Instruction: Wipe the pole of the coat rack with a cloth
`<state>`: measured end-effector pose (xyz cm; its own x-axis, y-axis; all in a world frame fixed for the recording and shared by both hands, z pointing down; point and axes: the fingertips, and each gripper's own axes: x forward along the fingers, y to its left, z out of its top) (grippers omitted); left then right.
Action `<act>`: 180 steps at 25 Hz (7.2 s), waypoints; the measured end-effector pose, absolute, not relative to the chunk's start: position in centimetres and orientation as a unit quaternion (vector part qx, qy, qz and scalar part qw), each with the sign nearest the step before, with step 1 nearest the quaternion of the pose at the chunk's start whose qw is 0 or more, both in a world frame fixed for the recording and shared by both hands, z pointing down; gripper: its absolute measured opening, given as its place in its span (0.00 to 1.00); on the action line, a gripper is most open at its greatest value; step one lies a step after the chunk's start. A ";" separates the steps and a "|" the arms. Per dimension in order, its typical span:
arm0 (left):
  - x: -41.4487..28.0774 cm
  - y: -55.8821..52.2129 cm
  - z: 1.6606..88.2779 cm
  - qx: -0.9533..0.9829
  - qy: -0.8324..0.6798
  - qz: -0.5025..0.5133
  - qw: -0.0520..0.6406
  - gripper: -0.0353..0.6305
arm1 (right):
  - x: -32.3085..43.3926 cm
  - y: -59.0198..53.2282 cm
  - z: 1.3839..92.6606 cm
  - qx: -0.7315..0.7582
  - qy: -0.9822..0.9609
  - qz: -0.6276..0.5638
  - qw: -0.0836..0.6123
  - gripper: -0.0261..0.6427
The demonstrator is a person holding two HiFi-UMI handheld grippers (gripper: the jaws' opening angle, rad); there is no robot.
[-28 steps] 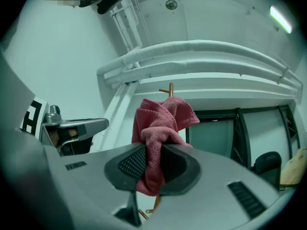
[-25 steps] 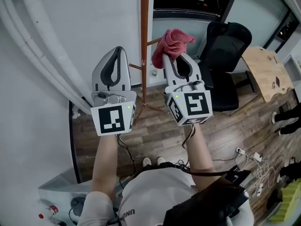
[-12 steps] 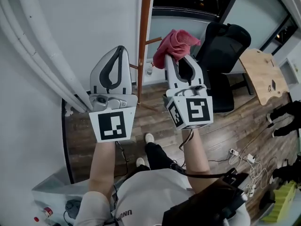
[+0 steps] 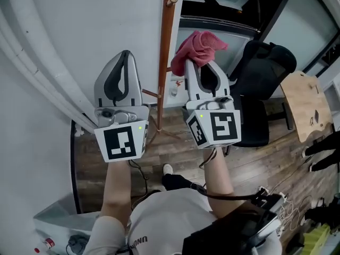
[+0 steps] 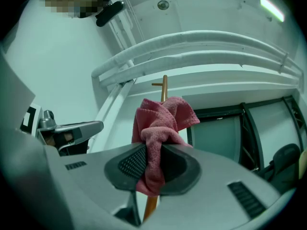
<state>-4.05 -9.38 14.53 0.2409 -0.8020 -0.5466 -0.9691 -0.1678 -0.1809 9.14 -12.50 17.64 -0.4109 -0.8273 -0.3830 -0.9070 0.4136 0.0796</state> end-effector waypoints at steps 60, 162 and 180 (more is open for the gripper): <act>-9.1 -18.0 12.5 -0.776 0.558 0.191 0.225 0.07 | 4.9 -22.7 16.8 -0.526 0.827 0.131 0.148 0.15; -10.7 -19.0 22.6 -0.788 0.585 0.152 0.115 0.07 | 3.2 -22.8 34.5 -0.549 0.834 0.041 -0.040 0.15; -11.1 -18.7 23.7 -0.784 0.594 0.149 0.104 0.07 | 2.5 -22.2 36.8 -0.538 0.839 0.045 -0.069 0.15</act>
<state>-11.08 -18.71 23.67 0.2498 -0.9000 -0.3573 -0.9620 -0.2727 0.0145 2.54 -22.21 36.75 -0.4113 -0.9090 0.0677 -0.8965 0.4168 0.1503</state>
